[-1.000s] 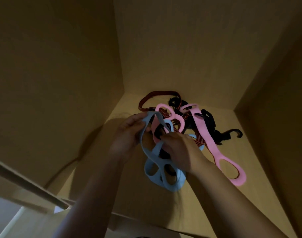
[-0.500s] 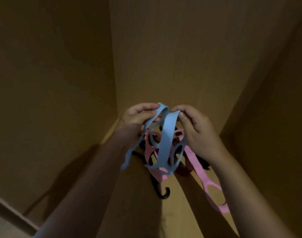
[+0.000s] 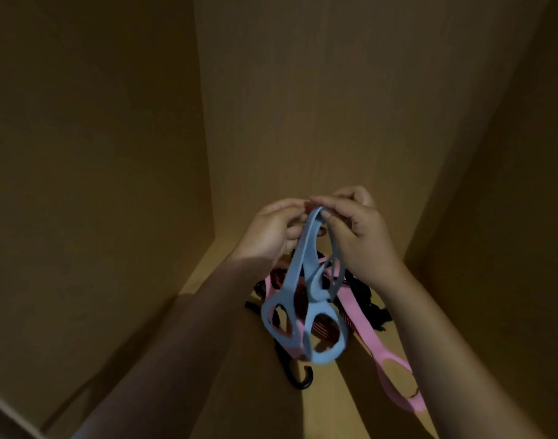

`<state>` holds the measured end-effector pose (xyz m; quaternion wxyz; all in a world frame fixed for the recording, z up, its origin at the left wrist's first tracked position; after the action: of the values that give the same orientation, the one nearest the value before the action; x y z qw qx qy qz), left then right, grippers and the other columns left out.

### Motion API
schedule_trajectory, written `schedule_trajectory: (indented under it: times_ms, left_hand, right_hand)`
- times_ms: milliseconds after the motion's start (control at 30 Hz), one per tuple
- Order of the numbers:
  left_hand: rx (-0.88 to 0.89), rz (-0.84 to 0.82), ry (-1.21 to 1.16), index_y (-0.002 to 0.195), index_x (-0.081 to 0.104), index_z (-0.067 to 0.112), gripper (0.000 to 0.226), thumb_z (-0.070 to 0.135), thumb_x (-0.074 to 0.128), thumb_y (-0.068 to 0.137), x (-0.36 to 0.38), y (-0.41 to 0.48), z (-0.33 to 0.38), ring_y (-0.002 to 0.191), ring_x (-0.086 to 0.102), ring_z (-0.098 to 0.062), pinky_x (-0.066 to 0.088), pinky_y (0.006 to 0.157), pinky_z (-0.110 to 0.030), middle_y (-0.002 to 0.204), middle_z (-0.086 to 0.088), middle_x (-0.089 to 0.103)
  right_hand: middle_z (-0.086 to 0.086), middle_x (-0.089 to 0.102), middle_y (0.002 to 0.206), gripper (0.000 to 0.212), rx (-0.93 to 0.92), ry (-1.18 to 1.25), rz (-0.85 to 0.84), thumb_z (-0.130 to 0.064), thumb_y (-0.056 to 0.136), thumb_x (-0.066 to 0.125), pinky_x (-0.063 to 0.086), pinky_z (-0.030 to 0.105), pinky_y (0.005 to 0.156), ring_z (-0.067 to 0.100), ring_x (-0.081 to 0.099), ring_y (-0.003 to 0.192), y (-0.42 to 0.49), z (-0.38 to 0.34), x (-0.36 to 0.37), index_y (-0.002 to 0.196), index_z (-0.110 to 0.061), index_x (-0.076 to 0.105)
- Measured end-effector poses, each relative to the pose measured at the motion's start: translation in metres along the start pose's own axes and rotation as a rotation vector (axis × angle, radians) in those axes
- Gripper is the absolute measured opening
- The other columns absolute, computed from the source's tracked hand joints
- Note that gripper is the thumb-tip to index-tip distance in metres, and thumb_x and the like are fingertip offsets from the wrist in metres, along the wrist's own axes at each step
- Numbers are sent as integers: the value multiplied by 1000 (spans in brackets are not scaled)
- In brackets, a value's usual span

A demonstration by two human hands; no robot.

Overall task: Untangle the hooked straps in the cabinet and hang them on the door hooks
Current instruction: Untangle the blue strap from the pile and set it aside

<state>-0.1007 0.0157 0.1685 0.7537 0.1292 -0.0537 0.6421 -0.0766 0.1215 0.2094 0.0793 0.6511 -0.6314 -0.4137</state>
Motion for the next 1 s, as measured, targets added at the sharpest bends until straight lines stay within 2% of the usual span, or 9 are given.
schedule_trajectory:
  times_ms: [100,233,333,400,500,667,833,900,1000]
  left_hand:
    - [8,-4,-64,86,62,6,21,10,43,94,0,1,1,59,64,-12,52,60,-22,68,-3,67]
    - [36,-46,83,81,61,10,12,6,53,89,-1,2,4,52,58,-7,49,55,-18,60,2,64]
    - [22,-106,202,84,62,15,10,10,55,88,-1,1,3,68,60,-13,51,72,-27,77,-2,64]
    - [5,-133,222,85,62,16,10,14,54,89,0,0,1,74,59,-13,50,78,-29,83,-3,62]
    - [-36,-154,185,85,63,16,13,19,51,91,2,-1,-4,70,60,-10,50,69,-22,78,0,62]
    - [-45,-179,112,88,62,11,15,17,48,92,3,-2,-9,68,62,-13,52,63,-21,75,-4,65]
    - [-26,-177,67,83,59,11,17,13,47,93,2,0,-5,55,59,-9,50,50,-19,62,2,66]
    - [-19,-172,70,80,58,10,17,11,47,93,4,0,-2,52,59,-5,50,49,-16,59,4,64]
    - [-11,-165,92,74,59,12,19,12,51,91,5,3,-1,55,56,-11,48,52,-20,63,-2,60]
  right_hand:
    - [-12,43,92,27,34,42,13,-1,90,50,35,-1,79,-21,43,87,-1,5,-4,112,-9,64]
    - [-12,43,92,27,65,36,-22,-3,91,50,34,0,81,-14,45,89,-3,11,-3,113,-12,63]
    - [-11,45,93,28,47,65,-17,-4,91,50,36,1,81,-7,47,92,-5,8,-2,111,-21,61]
    - [-10,46,94,27,29,90,9,-4,91,51,37,2,80,-10,49,90,-4,6,-4,108,-24,59]
    - [-10,50,95,22,35,143,48,-5,91,51,40,3,79,-13,51,88,-2,5,-9,102,-21,61]
    - [-12,53,94,19,96,142,30,-10,90,55,44,11,83,-1,55,91,0,19,-8,95,-27,61]
    - [-6,61,95,25,121,196,0,-11,90,55,44,8,79,-5,56,87,-3,26,-6,88,-35,60]
    - [-7,59,96,21,133,155,-12,-11,91,53,43,6,78,-4,55,90,-2,29,-5,90,-31,61]
    - [-13,55,92,17,123,44,-23,-10,91,52,39,1,75,-13,51,86,-3,34,-5,97,-22,62]
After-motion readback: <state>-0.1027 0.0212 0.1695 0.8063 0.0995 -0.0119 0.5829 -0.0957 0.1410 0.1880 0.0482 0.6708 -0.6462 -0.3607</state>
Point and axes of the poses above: each hand's wrist, its own y-axis towards the middle knuckle, its own x-axis out of the palm, z = x × y, the point moved 8 cm from there along y, towards the middle knuckle
